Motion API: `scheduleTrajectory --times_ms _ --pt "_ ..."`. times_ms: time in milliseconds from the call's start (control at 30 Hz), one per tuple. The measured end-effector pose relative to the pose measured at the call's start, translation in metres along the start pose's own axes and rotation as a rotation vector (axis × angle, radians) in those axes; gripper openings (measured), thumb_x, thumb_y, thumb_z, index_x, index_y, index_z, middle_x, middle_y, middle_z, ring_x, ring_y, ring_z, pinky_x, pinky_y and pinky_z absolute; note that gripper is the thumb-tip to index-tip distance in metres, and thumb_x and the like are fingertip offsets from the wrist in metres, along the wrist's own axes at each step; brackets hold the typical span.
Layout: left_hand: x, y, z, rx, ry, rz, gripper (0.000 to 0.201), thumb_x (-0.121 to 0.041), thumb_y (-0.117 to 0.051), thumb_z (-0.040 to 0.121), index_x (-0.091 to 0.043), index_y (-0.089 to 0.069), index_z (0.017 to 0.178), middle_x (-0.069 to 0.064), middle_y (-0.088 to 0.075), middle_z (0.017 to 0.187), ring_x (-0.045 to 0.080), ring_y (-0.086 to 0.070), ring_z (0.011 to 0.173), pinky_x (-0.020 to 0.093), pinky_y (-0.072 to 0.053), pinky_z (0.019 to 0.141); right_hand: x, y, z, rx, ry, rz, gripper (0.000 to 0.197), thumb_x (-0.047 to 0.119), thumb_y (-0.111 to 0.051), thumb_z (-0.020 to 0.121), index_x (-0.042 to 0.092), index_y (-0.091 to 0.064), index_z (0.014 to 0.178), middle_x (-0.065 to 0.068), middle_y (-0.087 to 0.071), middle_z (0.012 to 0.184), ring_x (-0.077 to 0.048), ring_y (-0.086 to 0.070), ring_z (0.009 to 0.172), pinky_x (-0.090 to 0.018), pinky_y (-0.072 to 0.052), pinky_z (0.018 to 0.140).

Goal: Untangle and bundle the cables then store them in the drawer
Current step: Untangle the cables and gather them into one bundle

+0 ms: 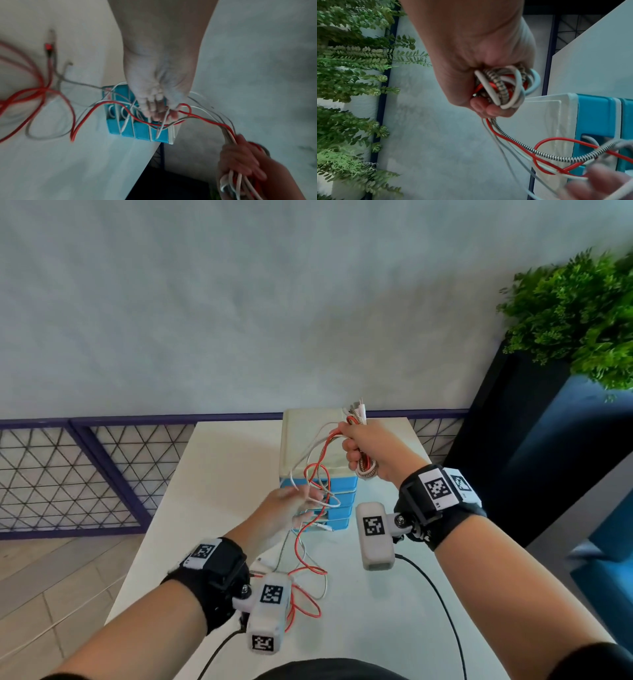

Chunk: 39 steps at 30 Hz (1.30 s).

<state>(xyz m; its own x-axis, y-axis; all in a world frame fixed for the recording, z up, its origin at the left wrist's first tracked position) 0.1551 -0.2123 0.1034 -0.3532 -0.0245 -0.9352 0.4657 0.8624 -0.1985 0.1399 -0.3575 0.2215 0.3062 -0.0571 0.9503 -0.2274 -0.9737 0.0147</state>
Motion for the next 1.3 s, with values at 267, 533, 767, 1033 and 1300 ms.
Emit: scheduleTrajectory --times_ms 267,533,767,1033,1300 --pt "0.006 0.007 -0.016 0.166 0.093 -0.312 0.067 -0.060 -0.021 0.093 -0.009 -0.057 0.069 0.002 -0.044 0.043 0.008 -0.025 0.030 0.021 -0.020 0.037 0.006 0.026 0.001 -0.138 0.044 0.066 0.015 0.021 -0.049 0.099 0.013 -0.046 0.086 0.001 -0.042 0.055 -0.007 -0.038 0.033 -0.022 -0.039 0.037" --pt "0.024 0.025 -0.013 0.237 0.352 0.442 0.042 -0.040 -0.054 0.092 -0.006 -0.055 0.116 0.007 -0.059 0.066 0.012 -0.028 0.036 0.021 -0.018 0.040 0.003 0.021 -0.001 -0.103 0.024 -0.019 0.014 0.020 -0.050 0.098 0.014 -0.044 0.087 0.003 -0.043 0.051 -0.007 -0.037 0.034 -0.022 -0.038 0.038" --pt "0.060 0.080 -0.008 0.073 0.651 0.488 0.030 -0.025 -0.044 0.097 -0.004 -0.058 0.080 0.002 -0.058 0.054 0.006 -0.048 0.038 0.012 -0.034 0.036 0.001 0.020 -0.009 -0.005 -0.017 -0.216 0.014 0.020 -0.051 0.097 0.012 -0.045 0.087 0.002 -0.041 0.052 -0.007 -0.035 0.035 -0.020 -0.037 0.037" --pt "0.026 0.091 0.002 -0.194 0.380 0.835 0.028 -0.015 -0.035 0.096 -0.006 -0.052 0.076 0.008 -0.055 0.061 0.016 -0.050 0.030 0.016 -0.035 0.038 -0.016 0.007 -0.014 0.185 -0.135 -0.339 0.015 0.020 -0.052 0.098 0.008 -0.054 0.090 0.004 -0.040 0.047 -0.006 -0.033 0.034 -0.018 -0.035 0.035" --pt "-0.036 0.020 -0.001 -0.101 -0.162 0.613 0.037 -0.043 -0.046 0.096 -0.012 -0.052 0.076 0.008 -0.057 0.069 0.015 -0.058 0.057 0.023 -0.047 0.054 -0.028 -0.004 -0.007 0.201 -0.182 -0.090 0.015 0.019 -0.050 0.100 0.012 -0.047 0.087 0.006 -0.040 0.044 -0.005 -0.034 0.032 -0.017 -0.035 0.033"
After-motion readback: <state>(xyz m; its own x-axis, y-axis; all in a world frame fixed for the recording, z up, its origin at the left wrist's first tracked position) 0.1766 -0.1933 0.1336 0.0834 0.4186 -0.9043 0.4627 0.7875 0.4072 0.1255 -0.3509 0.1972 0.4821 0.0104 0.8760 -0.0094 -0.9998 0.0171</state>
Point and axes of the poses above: each hand's wrist, its own z-axis towards the middle knuckle, its own y-axis out of the back of the hand, x = y × z, the point moved 8 cm from there along z, towards the middle knuckle
